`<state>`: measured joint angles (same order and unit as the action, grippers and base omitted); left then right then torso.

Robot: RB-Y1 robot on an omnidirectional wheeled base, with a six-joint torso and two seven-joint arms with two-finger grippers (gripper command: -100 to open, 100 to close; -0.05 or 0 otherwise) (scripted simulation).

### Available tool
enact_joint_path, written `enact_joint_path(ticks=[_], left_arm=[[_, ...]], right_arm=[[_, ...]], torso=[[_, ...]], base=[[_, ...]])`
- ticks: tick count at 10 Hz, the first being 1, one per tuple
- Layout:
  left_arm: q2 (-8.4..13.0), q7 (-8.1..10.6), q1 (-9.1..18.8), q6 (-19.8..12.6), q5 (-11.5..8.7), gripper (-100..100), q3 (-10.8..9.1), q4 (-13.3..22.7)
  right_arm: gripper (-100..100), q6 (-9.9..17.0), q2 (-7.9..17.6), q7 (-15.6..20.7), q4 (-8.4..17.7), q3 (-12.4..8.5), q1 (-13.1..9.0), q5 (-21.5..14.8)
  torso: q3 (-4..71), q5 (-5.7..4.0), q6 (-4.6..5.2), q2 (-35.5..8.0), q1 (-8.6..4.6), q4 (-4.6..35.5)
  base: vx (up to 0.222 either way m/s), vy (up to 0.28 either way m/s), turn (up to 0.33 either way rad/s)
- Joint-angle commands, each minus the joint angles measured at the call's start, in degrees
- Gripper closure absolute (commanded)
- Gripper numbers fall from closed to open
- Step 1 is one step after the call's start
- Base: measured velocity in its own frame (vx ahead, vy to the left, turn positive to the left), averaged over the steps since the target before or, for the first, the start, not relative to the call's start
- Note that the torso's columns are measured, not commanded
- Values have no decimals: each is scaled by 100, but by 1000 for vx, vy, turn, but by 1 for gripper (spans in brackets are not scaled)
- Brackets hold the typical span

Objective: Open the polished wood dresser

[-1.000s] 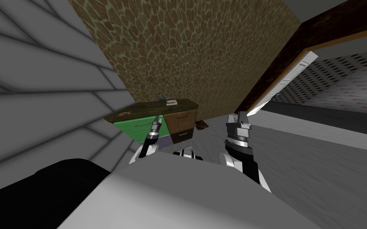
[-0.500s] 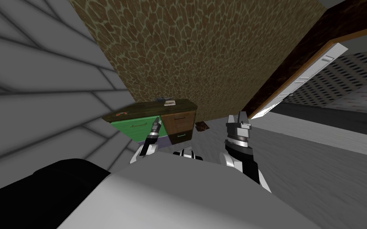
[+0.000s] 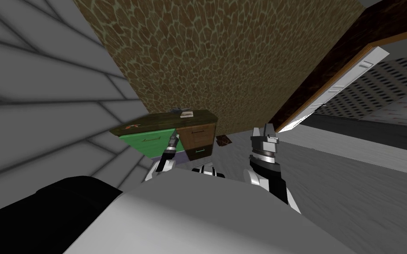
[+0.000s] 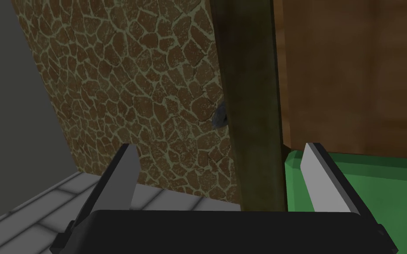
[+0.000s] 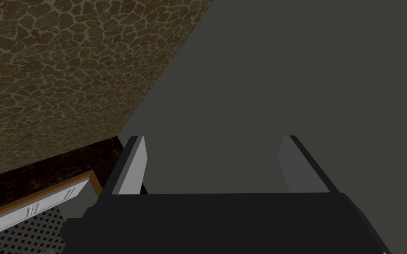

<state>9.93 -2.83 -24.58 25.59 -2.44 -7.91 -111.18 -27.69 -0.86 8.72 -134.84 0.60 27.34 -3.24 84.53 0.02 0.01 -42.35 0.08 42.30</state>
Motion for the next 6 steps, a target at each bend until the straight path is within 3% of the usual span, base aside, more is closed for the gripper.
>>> enact_joint_path(ticks=[1, 6], left_arm=[[-1, 4, 51, -69, -43, -100, -47, 156], [-21, 7, 103, -143, -87, -100, -96, 318]], right_arm=[[0, 0, 0, 0, 0, 0, 1, 0], [0, 0, -1, 0, 0, 0, 1, 0]], torso=[[6, -3, -3, 11, -13, -3], [4, -5, 0, 7, -23, -2]], base=[[50, -69, 97], [33, -56, 23]])
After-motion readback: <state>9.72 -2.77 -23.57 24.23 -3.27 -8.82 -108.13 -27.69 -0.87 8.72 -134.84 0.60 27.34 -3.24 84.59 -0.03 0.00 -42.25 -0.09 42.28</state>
